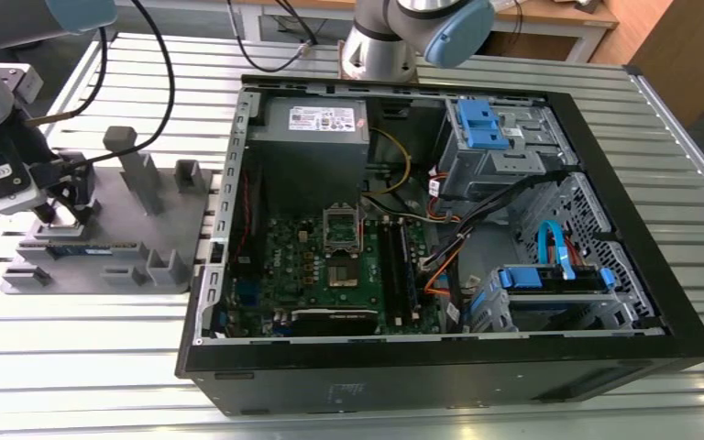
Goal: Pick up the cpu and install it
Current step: 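Pick up the cpu and move it towards the insertion slot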
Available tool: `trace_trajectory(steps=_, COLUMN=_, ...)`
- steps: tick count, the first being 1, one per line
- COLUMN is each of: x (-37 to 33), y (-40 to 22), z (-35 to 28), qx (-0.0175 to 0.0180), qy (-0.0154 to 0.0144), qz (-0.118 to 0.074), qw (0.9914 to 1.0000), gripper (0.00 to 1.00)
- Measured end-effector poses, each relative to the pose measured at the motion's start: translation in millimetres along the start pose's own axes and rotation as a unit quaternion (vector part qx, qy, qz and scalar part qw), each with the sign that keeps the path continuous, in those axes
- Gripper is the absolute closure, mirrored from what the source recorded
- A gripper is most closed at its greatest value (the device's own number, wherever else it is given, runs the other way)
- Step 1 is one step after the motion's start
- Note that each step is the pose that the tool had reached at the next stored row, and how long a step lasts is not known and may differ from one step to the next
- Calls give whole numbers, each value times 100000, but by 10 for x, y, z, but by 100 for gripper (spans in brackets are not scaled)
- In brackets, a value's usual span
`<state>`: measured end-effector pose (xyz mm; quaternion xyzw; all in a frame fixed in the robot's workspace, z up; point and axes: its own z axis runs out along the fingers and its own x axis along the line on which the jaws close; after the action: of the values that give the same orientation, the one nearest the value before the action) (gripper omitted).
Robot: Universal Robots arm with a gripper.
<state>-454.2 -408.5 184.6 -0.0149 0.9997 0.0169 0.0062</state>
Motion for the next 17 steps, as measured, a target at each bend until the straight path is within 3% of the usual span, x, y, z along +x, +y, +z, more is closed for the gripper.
trace_trajectory(steps=9, x=0, y=0, z=-4, qx=0, qy=-2, qz=1, qw=100000, gripper=53)
trace_trajectory(steps=17, x=-1, y=3, z=-77, qx=-6, qy=-13, qz=3, qw=100000, gripper=53)
